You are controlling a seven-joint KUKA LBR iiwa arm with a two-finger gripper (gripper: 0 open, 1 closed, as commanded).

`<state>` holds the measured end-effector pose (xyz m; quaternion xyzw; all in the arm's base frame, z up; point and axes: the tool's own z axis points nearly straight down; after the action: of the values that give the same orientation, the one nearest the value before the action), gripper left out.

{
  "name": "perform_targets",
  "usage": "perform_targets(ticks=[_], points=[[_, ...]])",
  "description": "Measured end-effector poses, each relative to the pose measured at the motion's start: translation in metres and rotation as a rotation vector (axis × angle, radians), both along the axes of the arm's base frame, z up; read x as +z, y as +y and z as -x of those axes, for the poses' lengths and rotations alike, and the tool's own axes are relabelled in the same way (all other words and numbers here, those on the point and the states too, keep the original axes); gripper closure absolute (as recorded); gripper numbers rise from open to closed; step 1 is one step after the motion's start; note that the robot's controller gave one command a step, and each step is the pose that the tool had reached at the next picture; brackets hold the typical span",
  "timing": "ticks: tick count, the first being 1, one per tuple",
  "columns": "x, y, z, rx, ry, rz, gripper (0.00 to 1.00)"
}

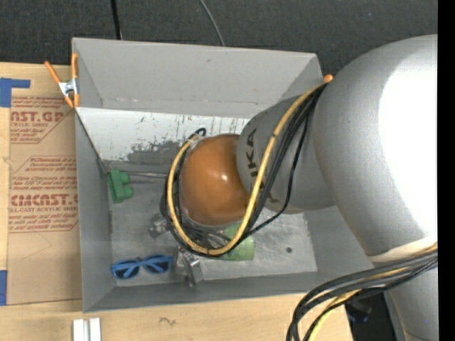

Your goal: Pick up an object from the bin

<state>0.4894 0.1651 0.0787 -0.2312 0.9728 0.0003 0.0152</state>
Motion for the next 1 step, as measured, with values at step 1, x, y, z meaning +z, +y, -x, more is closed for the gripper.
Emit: perform_targets(ticks=[1], points=[[-0.0055, 0.0395, -0.001, 0.165, 0.014, 0.009, 0.0]])
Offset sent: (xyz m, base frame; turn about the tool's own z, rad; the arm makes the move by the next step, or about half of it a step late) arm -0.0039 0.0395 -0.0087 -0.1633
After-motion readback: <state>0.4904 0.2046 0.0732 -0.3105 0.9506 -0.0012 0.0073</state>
